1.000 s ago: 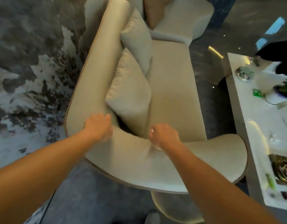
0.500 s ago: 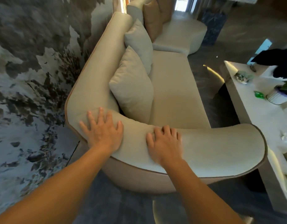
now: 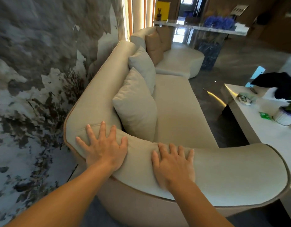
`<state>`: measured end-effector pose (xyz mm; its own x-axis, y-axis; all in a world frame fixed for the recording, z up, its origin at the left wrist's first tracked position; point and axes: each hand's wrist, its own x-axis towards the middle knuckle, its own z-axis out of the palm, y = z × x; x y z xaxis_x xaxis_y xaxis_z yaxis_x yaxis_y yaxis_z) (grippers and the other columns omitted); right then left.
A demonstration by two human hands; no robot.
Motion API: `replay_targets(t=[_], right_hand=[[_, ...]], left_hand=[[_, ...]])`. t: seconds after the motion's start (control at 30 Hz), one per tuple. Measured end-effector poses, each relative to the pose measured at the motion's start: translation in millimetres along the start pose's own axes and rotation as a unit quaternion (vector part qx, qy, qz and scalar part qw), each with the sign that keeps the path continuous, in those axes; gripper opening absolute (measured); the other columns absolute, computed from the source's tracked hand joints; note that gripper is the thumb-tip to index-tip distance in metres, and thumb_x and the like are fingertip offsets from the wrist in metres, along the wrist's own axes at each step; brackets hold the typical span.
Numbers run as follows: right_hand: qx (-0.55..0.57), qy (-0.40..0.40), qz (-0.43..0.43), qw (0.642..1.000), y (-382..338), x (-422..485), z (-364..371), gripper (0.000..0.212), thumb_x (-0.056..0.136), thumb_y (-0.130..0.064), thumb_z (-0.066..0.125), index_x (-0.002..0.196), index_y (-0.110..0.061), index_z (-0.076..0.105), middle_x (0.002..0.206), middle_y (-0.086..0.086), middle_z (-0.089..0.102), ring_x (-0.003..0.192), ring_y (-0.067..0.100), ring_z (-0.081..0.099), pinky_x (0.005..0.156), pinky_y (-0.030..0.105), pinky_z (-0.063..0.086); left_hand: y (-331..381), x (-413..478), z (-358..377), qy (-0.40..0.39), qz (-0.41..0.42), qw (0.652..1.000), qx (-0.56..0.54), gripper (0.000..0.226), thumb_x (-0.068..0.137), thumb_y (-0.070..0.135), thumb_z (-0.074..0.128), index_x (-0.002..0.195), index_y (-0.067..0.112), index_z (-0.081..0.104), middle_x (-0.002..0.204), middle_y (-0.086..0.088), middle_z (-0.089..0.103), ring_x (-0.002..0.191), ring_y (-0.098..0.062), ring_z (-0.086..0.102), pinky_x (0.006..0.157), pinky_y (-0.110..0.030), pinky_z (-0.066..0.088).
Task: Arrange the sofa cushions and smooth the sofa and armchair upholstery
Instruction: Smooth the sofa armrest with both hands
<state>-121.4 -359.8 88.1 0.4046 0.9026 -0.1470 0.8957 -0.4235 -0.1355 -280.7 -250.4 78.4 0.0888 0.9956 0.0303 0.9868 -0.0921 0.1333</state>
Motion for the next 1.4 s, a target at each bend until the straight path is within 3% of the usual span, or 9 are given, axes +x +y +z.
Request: replay_targets(t=[0.73,0.87,1.03,1.13,1.23,1.33,1.4], right_hand=[[0.059,0.062,0.051,0.995,-108,144,0,0.062,0.092,-0.051,0.008,0.137,-0.028,0.044,0.133,0.009,0.051,0.123,0.036,0.039,0.105,0.064,0.014],[0.067,0.064,0.035,0.995,-129,159,3,0.06,0.09,-0.05,0.009,0.123,-0.024,0.052,0.128,0.011,0.054,0.118,0.037,0.044,0.103,0.068,0.014],[0.078,0.072,0.038,0.994,-134,163,5,0.061,0.089,-0.051,0.01,0.123,-0.024,0.053,0.126,0.011,0.055,0.118,0.038,0.044,0.103,0.068,0.014],[0.071,0.062,0.021,0.995,-133,161,4,0.066,0.087,-0.054,0.01,0.127,-0.024,0.053,0.128,0.01,0.055,0.119,0.038,0.043,0.104,0.069,0.013],[0.08,0.014,-0.035,0.996,-124,158,-2,0.079,0.081,-0.07,0.011,0.139,-0.029,0.045,0.138,0.009,0.052,0.125,0.038,0.042,0.105,0.066,0.017],[0.11,-0.043,-0.096,0.988,-87,156,-15,0.071,0.085,-0.072,0.016,0.149,-0.042,0.029,0.153,0.003,0.042,0.135,0.033,0.039,0.11,0.053,0.024],[0.099,-0.045,-0.091,0.99,-51,151,-19,0.067,0.089,-0.071,0.017,0.149,-0.044,0.026,0.153,0.003,0.042,0.136,0.03,0.04,0.112,0.047,0.028]], left_hand=[[-47,194,10,0.02,0.032,0.999,-0.005,0.069,0.082,0.07,0.013,0.146,0.046,0.026,0.161,0.013,0.009,0.146,-0.029,-0.009,0.111,-0.066,-0.006],[-65,211,8,0.026,0.038,0.999,0.002,0.07,0.081,0.071,0.013,0.145,0.046,0.026,0.161,0.013,0.009,0.147,-0.028,-0.007,0.112,-0.065,-0.005],[-69,216,7,0.023,0.046,0.999,-0.002,0.073,0.079,0.074,0.011,0.144,0.046,0.028,0.161,0.013,0.011,0.147,-0.028,-0.005,0.112,-0.065,-0.004],[-69,217,7,0.025,0.047,0.999,-0.002,0.073,0.078,0.073,0.01,0.144,0.046,0.029,0.161,0.012,0.012,0.147,-0.029,-0.004,0.112,-0.065,-0.003],[-73,214,6,0.012,0.056,0.998,-0.007,0.065,0.085,0.07,0.012,0.143,0.048,0.03,0.16,0.012,0.014,0.147,-0.029,-0.002,0.111,-0.065,-0.003],[-67,208,2,0.013,0.07,0.997,-0.009,0.051,0.094,0.057,0.014,0.138,0.048,0.039,0.158,0.012,0.023,0.147,-0.029,0.004,0.112,-0.064,0.0],[-56,202,-2,-0.001,0.064,0.998,-0.02,0.048,0.098,0.047,0.017,0.138,0.041,0.043,0.158,0.01,0.024,0.147,-0.03,0.005,0.114,-0.063,0.001]])
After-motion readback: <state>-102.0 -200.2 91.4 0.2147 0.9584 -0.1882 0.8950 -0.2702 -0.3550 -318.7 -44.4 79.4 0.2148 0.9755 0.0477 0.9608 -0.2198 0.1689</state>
